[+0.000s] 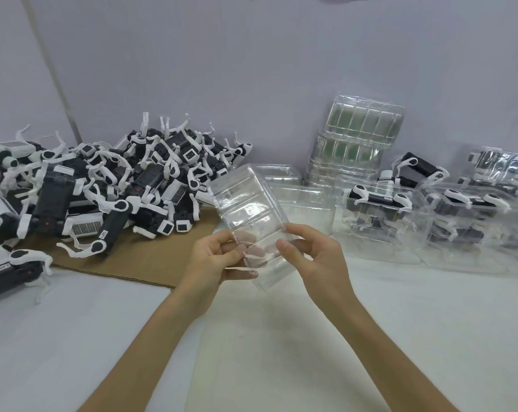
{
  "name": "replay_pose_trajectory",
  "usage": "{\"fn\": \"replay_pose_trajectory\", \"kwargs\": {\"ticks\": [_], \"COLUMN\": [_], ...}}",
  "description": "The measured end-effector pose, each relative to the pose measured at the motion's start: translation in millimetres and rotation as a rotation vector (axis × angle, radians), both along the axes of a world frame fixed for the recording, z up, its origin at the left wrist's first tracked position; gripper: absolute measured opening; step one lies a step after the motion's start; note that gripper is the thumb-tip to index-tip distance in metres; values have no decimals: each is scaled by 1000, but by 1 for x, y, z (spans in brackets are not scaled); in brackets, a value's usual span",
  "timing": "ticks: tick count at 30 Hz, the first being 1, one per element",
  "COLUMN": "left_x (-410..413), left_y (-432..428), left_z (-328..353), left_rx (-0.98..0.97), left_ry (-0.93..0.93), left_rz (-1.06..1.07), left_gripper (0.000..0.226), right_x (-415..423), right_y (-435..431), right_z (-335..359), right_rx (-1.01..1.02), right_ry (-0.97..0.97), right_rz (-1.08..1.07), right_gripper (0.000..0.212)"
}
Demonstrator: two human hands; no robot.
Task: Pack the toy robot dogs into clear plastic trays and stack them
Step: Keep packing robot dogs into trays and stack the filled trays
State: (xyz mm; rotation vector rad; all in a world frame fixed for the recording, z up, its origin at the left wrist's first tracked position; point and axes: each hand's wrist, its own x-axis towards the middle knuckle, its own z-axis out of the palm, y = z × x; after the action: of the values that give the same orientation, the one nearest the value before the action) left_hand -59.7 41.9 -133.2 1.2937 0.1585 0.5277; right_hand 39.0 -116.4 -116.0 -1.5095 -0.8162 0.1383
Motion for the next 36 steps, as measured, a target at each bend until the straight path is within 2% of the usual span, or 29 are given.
{"fn": "replay_pose_trajectory", "kwargs": {"ticks": [3,6,8,10,13,19,24,27,30,33,36], "left_x": [-1,-7,-14,-19,-19,-16,-17,-17,-17,-16,-14], "left_y": [4,16,32,45,49,43,43,41,40,38,35], "left_z": [0,2,4,6,7,10,12,13,13,10,7], "left_rx": [23,81,-38,-205,-313,-358,-388,-411,-418,-403,-329], "left_ry": [23,26,-20,-110,-188,-246,-280,-302,-284,-245,-199], "left_rz": [39,168,270,271,230,221,195,176,158,148,119], "left_gripper": [15,25,33,33,27,24,20,17,18,16,21], "right_x": [4,15,25,29,29,24,18,13,11,15,15], "right_y": [-2,-13,-24,-32,-37,-69,-111,-122,-125,-122,-108], "right_z": [5,14,19,22,27,39,21,10,3,5,16], "right_rx": [46,203,284,274,212,84,-234,-442,-570,-599,-481], "right_ry": [-10,-7,14,12,-42,-240,-442,-577,-626,-682,-676], "right_rz": [8,-34,-83,-75,-12,35,-9,-55,-13,-19,-83], "right_gripper": [22,17,16,16,17,18,26,18,16,13,23]}}
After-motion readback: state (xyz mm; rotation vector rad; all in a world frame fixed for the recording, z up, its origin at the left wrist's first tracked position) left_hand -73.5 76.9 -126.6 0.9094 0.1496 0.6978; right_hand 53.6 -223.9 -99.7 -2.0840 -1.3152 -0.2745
